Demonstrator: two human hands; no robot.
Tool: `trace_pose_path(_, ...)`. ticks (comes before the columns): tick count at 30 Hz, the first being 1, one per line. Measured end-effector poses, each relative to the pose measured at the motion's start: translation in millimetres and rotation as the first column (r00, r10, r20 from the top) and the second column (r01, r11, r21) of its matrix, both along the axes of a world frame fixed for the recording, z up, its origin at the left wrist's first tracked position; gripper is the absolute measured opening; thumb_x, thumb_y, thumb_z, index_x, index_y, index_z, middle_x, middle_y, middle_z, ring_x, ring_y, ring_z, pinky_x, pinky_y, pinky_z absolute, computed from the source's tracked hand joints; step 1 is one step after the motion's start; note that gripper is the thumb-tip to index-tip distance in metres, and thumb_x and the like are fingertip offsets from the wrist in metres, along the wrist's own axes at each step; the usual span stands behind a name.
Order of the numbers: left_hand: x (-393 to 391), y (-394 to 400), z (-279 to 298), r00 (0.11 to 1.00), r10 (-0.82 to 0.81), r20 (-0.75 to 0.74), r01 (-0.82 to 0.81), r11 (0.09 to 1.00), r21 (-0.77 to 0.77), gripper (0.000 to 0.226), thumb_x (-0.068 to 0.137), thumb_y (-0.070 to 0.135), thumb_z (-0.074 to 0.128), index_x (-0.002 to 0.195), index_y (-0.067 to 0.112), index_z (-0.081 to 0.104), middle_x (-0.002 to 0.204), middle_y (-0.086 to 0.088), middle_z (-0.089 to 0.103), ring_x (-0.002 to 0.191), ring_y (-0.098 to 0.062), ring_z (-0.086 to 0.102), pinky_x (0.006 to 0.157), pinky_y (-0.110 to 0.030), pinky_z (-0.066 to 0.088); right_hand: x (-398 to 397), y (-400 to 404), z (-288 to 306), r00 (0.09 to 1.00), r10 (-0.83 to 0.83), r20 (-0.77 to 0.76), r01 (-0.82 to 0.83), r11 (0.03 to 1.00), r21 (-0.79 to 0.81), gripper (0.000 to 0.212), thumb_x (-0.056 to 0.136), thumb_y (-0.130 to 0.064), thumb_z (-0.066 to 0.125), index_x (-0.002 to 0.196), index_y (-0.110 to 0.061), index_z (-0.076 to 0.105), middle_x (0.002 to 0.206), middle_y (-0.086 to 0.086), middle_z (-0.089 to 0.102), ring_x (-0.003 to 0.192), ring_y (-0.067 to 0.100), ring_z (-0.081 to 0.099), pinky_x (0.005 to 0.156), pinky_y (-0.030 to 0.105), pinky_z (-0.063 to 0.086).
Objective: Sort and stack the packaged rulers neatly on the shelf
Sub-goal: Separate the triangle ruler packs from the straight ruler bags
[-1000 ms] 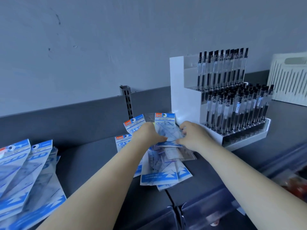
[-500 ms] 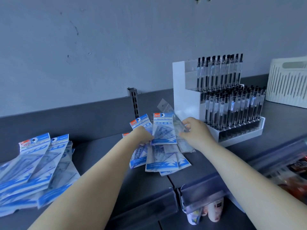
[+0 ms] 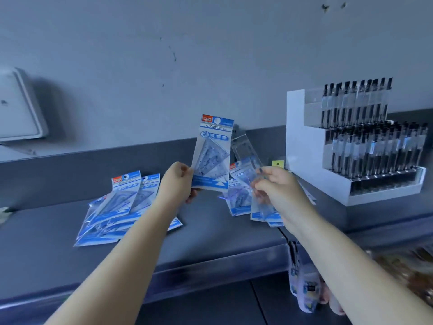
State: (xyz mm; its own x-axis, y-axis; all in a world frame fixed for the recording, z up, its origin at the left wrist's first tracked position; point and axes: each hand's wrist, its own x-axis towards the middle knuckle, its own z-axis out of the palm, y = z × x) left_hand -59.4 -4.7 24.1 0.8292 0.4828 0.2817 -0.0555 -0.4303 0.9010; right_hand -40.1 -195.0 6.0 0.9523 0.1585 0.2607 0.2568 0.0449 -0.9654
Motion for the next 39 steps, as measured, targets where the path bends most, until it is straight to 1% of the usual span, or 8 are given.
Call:
trace_pose_path(6,-59.6,95.3,-8.7,0.948,0.308,0.087,-0.319,0.924,0.210,0.013,0.098,0.019,0.041,0.098,0.008,0.048,0.076,-0.009,0.055,0.062,-0.026,0.050,0.058,-0.031,0.037,-35.7,65.0,-3.3,0.976,0.200,-0.083,-0.192,0.977,0.097,0.032,0.083,0.013,0.037,0.093,-0.012,0.054,0.066,0.000,0.059,0.048,0.007,0.054,0.043,0.015,0.040)
trace_pose_path(9,-70.4,127.7,-12.2,0.930,0.360,0.072,-0.365,0.887,0.282,0.013,0.098,0.018,0.039,0.094,0.008,0.045,0.077,-0.006,0.052,0.065,-0.023,0.048,0.054,-0.030,0.033,-46.5,98.6,-6.4,0.966,0.241,-0.089,-0.232,0.968,0.097,0.032,0.084,0.013,0.036,0.098,-0.009,0.053,0.069,0.002,0.059,0.048,0.007,0.054,0.041,0.014,0.040)
trace_pose_path(12,-72.9,152.0,-17.7,0.915,0.402,-0.023,-0.371,0.864,0.341,0.013,0.096,0.015,0.037,0.092,0.007,0.046,0.082,-0.008,0.055,0.067,-0.021,0.049,0.052,-0.027,0.032,-52.3,128.5,-3.2,0.965,0.250,-0.079,-0.243,0.966,0.093,0.032,0.085,0.012,0.038,0.104,-0.008,0.052,0.073,0.003,0.060,0.055,0.012,0.054,0.042,0.014,0.041)
trace_pose_path(17,-72.6,188.5,-30.2,0.856,0.440,-0.270,-0.203,0.768,0.608,0.017,0.091,0.027,0.045,0.099,0.014,0.052,0.103,-0.005,0.062,0.093,-0.028,0.055,0.074,-0.029,0.038,-55.4,175.4,3.8,0.975,0.219,-0.042,-0.218,0.975,0.039,0.032,0.085,0.010,0.043,0.106,-0.011,0.052,0.076,0.000,0.062,0.063,0.013,0.056,0.047,0.014,0.044)
trace_pose_path(23,-104.0,237.3,-22.5,0.922,0.357,-0.147,-0.177,0.730,0.660,0.013,0.091,0.026,0.046,0.097,0.016,0.052,0.099,0.000,0.059,0.091,-0.025,0.055,0.073,-0.030,0.039,-70.2,230.2,6.5,0.975,0.219,-0.020,-0.220,0.974,-0.046,0.031,0.084,0.011,0.048,0.094,-0.017,0.054,0.079,0.000,0.060,0.065,0.010,0.059,0.050,0.015,0.047)
trace_pose_path(29,-143.4,307.8,-21.9,0.930,0.358,-0.089,-0.179,0.650,0.739,0.022,0.092,0.029,0.048,0.108,0.015,0.053,0.107,-0.002,0.059,0.099,-0.024,0.055,0.083,-0.033,0.041,-95.1,304.2,8.3,0.963,0.270,-0.005,-0.269,0.959,-0.084,0.036,0.082,0.013,0.051,0.109,-0.011,0.052,0.078,0.000,0.060,0.064,0.012,0.055,0.053,0.016,0.047)
trace_pose_path(32,-163.2,347.5,-22.1,0.916,0.397,-0.060,-0.224,0.628,0.745,0.022,0.091,0.029,0.050,0.108,0.015,0.054,0.108,-0.003,0.060,0.100,-0.025,0.055,0.080,-0.032,0.042,-108.1,343.2,7.8,0.951,0.307,-0.027,-0.308,0.944,-0.114,0.039,0.081,0.013,0.055,0.113,-0.009,0.050,0.078,0.001,0.059,0.058,0.014,0.053,0.064,0.026,0.047)
trace_pose_path(39,-210.7,427.5,-25.1,0.872,0.485,-0.068,-0.270,0.591,0.760,0.025,0.093,0.032,0.049,0.111,0.016,0.054,0.110,-0.003,0.061,0.101,-0.027,0.055,0.085,-0.034,0.041,-149.3,433.9,2.9,0.888,0.451,-0.083,-0.458,0.863,-0.212,0.044,0.082,0.010,0.057,0.116,-0.012,0.043,0.081,0.001,0.057,0.062,0.016,0.055,0.055,0.019,0.048)
